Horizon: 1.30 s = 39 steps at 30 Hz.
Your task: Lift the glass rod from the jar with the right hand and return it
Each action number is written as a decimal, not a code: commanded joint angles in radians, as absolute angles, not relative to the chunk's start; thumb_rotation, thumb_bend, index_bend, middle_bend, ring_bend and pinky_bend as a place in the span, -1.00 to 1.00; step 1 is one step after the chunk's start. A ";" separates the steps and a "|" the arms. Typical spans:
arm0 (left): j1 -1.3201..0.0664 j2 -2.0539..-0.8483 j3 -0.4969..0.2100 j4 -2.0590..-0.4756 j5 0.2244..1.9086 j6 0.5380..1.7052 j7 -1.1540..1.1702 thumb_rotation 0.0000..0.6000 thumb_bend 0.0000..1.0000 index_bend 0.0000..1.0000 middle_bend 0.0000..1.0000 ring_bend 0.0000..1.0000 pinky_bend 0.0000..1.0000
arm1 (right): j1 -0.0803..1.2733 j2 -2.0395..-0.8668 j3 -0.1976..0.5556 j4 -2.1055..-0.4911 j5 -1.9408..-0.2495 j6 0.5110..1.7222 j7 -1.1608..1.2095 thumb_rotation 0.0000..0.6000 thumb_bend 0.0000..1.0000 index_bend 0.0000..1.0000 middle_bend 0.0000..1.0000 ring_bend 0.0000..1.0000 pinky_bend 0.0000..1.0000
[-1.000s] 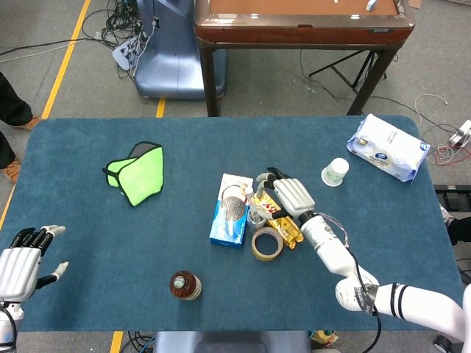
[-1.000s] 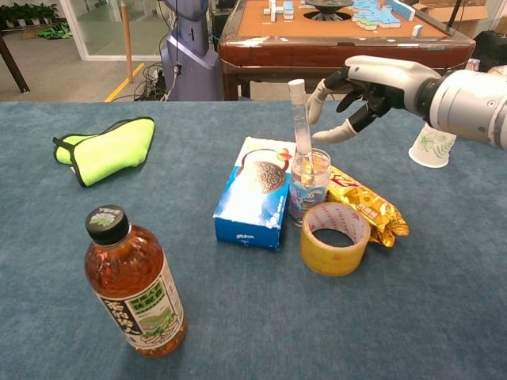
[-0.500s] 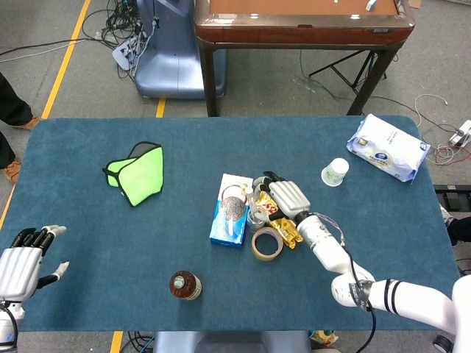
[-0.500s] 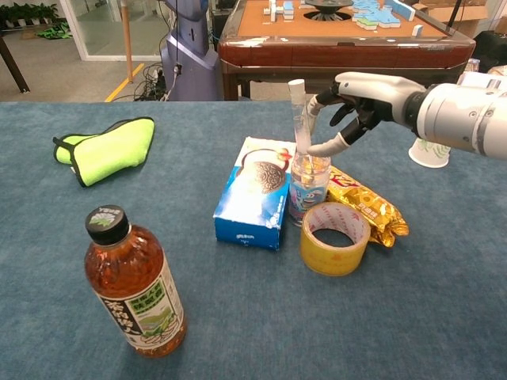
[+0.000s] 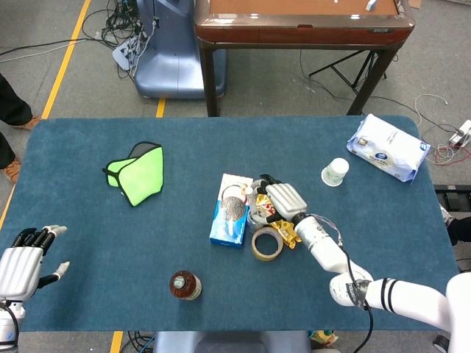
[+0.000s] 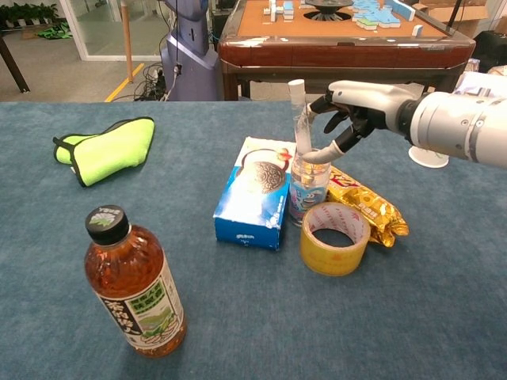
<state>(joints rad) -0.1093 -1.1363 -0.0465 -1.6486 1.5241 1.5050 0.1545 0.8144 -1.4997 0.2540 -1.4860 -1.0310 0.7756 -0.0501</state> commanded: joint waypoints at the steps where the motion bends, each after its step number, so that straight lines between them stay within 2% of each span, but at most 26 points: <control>1: -0.109 -1.137 -0.046 -1.647 1.525 1.505 0.154 1.00 -0.52 -0.49 -0.49 -0.38 -0.68 | 0.814 -1.499 0.252 -1.483 -1.032 0.777 -0.044 1.00 -0.30 -0.02 -0.53 -0.85 -0.65; 14: -0.109 -1.137 -0.047 -1.645 1.522 1.505 0.153 1.00 -0.52 -0.49 -0.49 -0.38 -0.68 | 0.821 -1.505 0.247 -1.469 -1.047 0.774 -0.021 1.00 -0.30 0.00 -0.52 -0.85 -0.65; 32: -0.107 -1.138 -0.047 -1.638 1.517 1.506 0.148 1.00 -0.52 -0.49 -0.49 -0.38 -0.68 | 0.820 -1.514 0.243 -1.456 -1.062 0.781 0.009 1.00 0.00 0.07 -0.47 -0.85 -0.65; 39: -0.104 -1.133 -0.049 -1.640 1.515 1.510 0.146 1.00 -0.52 -0.49 -0.49 -0.38 -0.68 | 0.784 -1.473 0.238 -1.516 -1.132 0.824 0.066 1.00 0.02 0.12 -0.43 -0.83 -0.65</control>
<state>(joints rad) -0.1047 -1.1331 -0.0490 -1.6400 1.5149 1.5096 0.1458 0.7952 -1.4843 0.2397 -1.5021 -1.1152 0.8109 0.0513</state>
